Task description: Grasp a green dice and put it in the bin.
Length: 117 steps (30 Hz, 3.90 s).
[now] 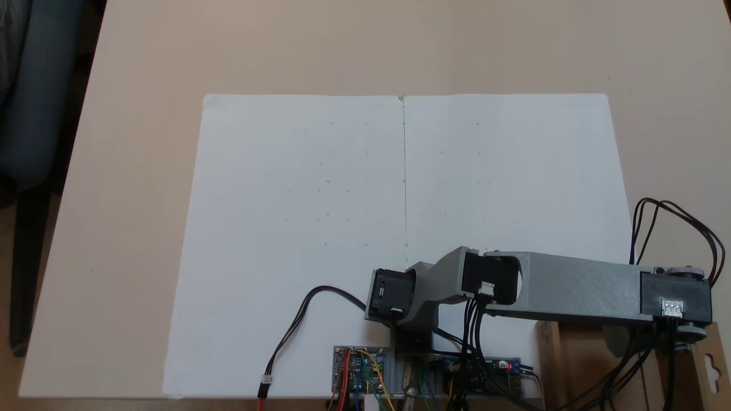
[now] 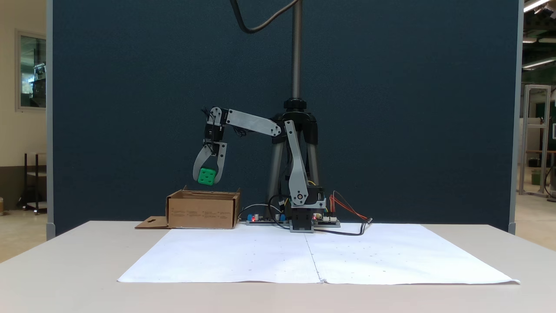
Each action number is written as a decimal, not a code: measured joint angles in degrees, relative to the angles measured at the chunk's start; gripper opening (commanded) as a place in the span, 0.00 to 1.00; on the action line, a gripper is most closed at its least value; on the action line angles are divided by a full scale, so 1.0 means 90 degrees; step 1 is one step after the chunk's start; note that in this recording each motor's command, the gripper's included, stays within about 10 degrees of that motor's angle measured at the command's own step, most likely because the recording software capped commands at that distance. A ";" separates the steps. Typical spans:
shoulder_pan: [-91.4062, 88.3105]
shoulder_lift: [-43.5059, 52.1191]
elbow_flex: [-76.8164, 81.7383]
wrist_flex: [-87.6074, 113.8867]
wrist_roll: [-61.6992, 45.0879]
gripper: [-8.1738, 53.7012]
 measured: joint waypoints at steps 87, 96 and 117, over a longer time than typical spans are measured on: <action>-1.0605 0.5898 1.2637 -1.1279 0.2363 0.83; -1.0605 0.5898 1.2822 -1.2734 0.2363 0.84; -1.0605 0.5898 1.2832 -1.5107 0.2363 0.85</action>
